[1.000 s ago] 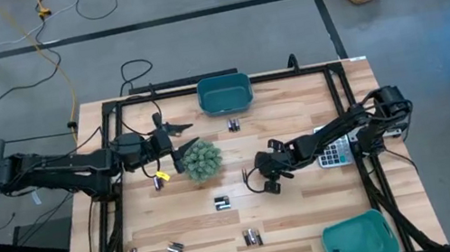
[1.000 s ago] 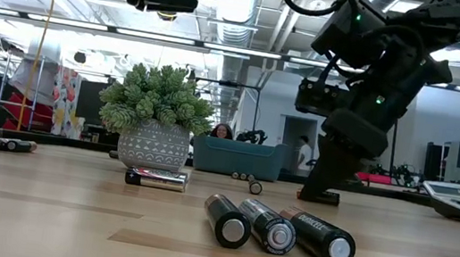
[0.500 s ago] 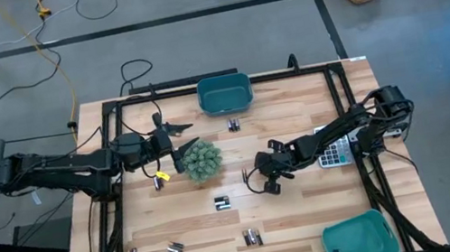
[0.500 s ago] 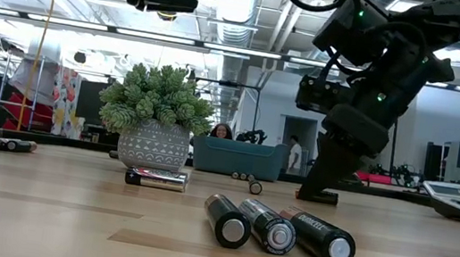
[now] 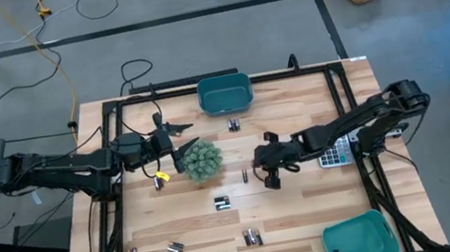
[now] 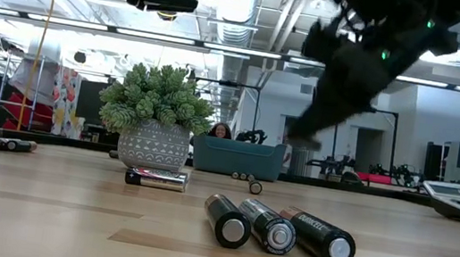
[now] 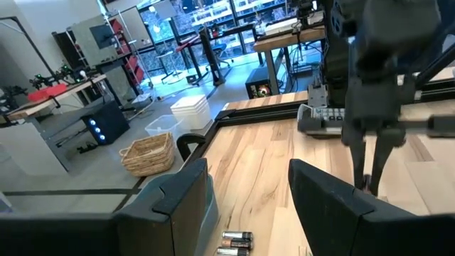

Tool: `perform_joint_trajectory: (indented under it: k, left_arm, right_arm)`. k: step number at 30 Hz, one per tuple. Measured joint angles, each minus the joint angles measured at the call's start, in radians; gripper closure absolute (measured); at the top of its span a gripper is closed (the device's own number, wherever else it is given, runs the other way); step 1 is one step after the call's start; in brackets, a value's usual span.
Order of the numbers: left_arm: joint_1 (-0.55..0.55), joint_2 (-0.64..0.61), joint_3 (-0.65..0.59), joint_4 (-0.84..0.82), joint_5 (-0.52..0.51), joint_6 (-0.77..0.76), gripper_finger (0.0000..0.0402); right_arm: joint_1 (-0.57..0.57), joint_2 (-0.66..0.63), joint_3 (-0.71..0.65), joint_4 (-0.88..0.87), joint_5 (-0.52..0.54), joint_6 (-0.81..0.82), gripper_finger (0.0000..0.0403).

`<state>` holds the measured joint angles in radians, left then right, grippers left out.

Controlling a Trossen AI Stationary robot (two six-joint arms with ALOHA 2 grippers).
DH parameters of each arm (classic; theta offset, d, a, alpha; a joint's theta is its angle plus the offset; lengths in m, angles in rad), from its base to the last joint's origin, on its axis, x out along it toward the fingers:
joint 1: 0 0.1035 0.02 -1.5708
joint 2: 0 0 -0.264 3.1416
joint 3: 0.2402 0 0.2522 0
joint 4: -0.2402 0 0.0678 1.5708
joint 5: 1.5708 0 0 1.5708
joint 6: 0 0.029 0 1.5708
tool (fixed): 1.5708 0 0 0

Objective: Sort batteries
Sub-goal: Put the black battery into the blue bin

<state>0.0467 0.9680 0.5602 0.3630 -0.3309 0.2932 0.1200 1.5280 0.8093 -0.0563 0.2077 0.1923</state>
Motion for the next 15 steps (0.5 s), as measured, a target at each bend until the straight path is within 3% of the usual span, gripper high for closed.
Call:
perform_joint_trajectory:
  k: [9,15]
  left_arm:
    - [0.0,0.0,0.0,-0.002,0.0,0.0,0.021]
    - [0.0,0.0,0.0,-0.007,0.0,0.0,0.021]
  right_arm:
    - [-0.006,-0.095,0.0,0.156,-0.06,-0.184,0.0386]
    - [-0.034,-0.101,0.001,0.305,-0.175,-0.251,0.0386]
